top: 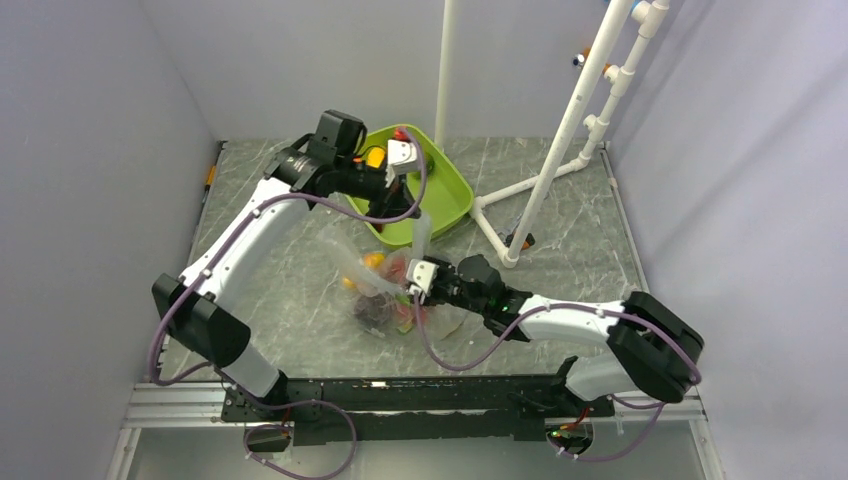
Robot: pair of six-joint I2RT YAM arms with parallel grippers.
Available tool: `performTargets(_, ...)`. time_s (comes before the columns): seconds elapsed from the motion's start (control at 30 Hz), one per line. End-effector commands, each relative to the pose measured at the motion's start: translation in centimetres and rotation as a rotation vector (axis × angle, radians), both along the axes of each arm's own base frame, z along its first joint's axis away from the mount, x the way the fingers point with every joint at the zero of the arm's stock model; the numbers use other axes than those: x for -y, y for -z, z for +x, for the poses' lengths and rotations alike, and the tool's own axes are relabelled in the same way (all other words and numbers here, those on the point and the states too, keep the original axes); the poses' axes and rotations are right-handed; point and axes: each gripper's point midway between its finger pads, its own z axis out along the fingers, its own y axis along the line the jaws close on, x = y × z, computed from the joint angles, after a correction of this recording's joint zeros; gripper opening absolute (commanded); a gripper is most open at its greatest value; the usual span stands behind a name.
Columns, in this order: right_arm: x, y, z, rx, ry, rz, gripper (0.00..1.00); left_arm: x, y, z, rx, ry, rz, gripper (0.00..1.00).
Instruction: Place the fake fruits into the plastic bag and tie a complex knot
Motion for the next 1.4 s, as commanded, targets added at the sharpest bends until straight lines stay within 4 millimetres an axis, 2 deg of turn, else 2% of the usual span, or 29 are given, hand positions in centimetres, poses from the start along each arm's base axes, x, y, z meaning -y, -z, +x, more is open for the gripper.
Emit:
performTargets(0.0, 1.5, -1.7, -1.9, -0.091, -0.045, 0.037, 0.63, -2.4, -2.9, -1.9, 0.174, 0.062, -0.068, 0.0)
performTargets(0.07, 2.0, -3.0, -2.7, -0.097, -0.067, 0.065, 0.77, -2.8, -2.7, -2.5, 0.211, 0.078, -0.071, 0.0)
performTargets(0.17, 2.7, -4.7, -3.7, -0.101, -0.084, 0.102, 0.83, -2.9, -2.4, -2.9, 0.244, 0.111, -0.076, 0.0)
performTargets(0.33, 3.6, -8.2, -3.5, -0.103, -0.064, 0.17, 0.87, -3.0, -2.1, -3.5, 0.277, 0.168, -0.075, 0.0)
performTargets(0.47, 3.1, -10.8, -2.5, -0.112, -0.067, 0.228, 0.89, -3.1, -2.1, -4.1, 0.324, 0.209, -0.089, 0.0)
performTargets(0.63, 2.7, -12.8, -1.0, -0.146, -0.099, 0.268, 0.91, -3.3, -2.0, -4.4, 0.373, 0.236, -0.095, 0.0)
performTargets(0.7, 2.4, -13.2, -1.2, -0.152, -0.143, 0.278, 0.91, -3.3, -1.9, -4.5, 0.375, 0.244, -0.095, 0.0)
performTargets(0.8, 1.5, -13.9, -1.9, -0.159, -0.22, 0.293, 0.85, -3.3, -2.0, -4.6, 0.376, 0.255, -0.102, 0.0)
performTargets(0.9, 0.9, -13.2, -2.0, -0.179, -0.243, 0.286, 0.68, -3.3, -2.3, -4.4, 0.382, 0.251, -0.109, 0.0)
performTargets(1.0, 0.9, -12.2, -2.0, -0.202, -0.245, 0.276, 0.56, -3.9, -2.9, -3.9, 0.392, 0.224, -0.124, 0.0)
performTargets(1.1, 0.7, -11.5, -2.0, -0.218, -0.248, 0.282, 0.34, -4.2, -3.3, -3.9, 0.388, 0.219, -0.145, 0.0)
performTargets(1.17, 0.6, -11.3, -1.7, -0.231, -0.234, 0.287, 0.12, -4.4, -3.3, -4.1, 0.385, 0.213, -0.14, 0.0)
performTargets(1.2, 0.6, -11.4, -1.4, -0.233, -0.22, 0.292, 0.0, -4.6, -3.6, -4.2, 0.372, 0.194, -0.142, 0.07)
performTargets(1.23, 0.7, -11.3, -1.1, -0.24, -0.204, 0.297, 0.0, -5.1, -4.1, -4.2, 0.355, 0.17, -0.154, 0.22)
performTargets(1.27, 0.8, -11.3, -0.9, -0.244, -0.196, 0.3, 0.0, -6.0, -4.6, -4.2, 0.339, 0.135, -0.168, 0.47)
performTargets(1.3, 0.9, -11.2, -0.7, -0.246, -0.186, 0.301, 0.0, -7.0, -5.2, -3.9, 0.323, 0.083, -0.183, 0.63)
performTargets(1.37, 1.1, -11.3, -0.6, -0.255, -0.17, 0.309, 0.0, -10.0, -5.8, -2.4, 0.238, -0.094, -0.228, 0.79)
